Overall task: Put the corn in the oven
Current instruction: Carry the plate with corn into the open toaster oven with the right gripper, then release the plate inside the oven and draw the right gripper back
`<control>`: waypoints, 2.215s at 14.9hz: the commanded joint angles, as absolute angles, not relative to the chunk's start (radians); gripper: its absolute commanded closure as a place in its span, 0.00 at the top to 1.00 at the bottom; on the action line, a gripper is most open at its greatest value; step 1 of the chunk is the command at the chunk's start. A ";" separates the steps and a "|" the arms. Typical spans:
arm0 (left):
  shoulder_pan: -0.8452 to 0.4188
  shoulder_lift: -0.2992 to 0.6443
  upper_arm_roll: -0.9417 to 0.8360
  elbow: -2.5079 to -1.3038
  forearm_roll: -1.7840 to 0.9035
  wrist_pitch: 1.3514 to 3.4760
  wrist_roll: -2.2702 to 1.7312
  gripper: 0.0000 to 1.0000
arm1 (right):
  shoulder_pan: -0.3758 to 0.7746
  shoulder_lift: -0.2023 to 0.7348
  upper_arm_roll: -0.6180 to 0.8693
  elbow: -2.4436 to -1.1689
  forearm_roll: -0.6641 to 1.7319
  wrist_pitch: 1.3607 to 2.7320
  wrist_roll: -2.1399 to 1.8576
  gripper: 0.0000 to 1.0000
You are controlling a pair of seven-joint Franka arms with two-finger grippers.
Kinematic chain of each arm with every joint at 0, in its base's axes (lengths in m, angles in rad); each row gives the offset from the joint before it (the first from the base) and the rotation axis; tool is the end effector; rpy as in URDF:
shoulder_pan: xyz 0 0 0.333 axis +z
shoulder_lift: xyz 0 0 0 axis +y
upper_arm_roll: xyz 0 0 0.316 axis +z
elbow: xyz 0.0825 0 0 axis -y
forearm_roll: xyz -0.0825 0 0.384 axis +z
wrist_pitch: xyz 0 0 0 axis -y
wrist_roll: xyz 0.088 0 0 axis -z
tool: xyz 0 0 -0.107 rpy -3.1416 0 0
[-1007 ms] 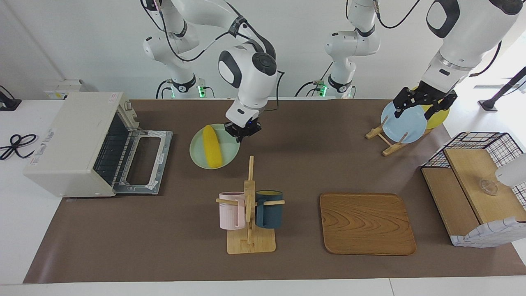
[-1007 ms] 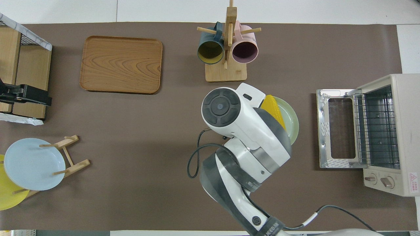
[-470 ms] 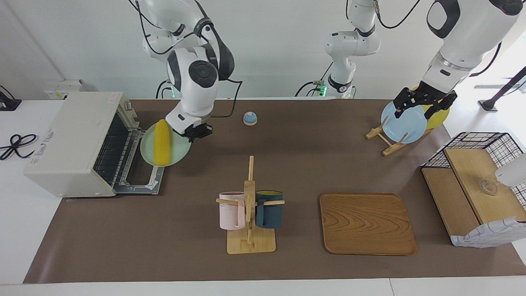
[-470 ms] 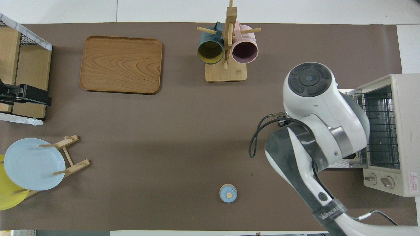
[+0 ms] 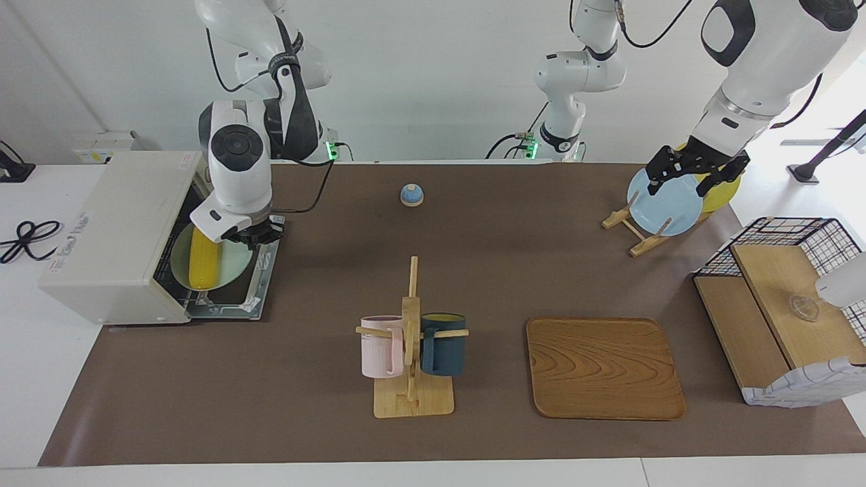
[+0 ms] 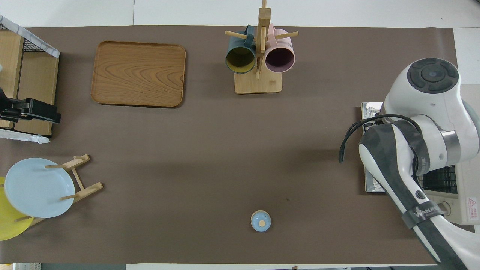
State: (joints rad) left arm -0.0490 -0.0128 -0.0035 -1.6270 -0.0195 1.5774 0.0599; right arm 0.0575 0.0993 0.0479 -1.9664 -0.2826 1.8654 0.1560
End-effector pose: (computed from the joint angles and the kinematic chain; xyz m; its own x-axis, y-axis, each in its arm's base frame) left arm 0.5488 -0.0309 0.6056 0.9931 -0.1120 -0.0356 -0.1113 -0.9936 0.0216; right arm 0.5561 0.0368 0.4098 0.9850 0.0352 -0.1686 0.0805 -0.9594 0.2703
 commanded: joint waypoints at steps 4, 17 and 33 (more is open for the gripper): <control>-0.054 -0.026 -0.005 -1.640 0.015 1.557 0.049 1.00 | -0.054 0.041 0.063 -2.081 -0.308 1.963 0.061 0.00; -0.043 -0.029 -0.006 -1.637 0.014 1.566 0.051 1.00 | -0.121 0.003 0.066 -2.206 -0.291 2.068 0.032 0.06; -0.043 -0.029 -0.006 -1.637 0.014 1.566 0.051 1.00 | 0.023 0.000 0.071 -2.129 -0.193 1.925 0.187 0.00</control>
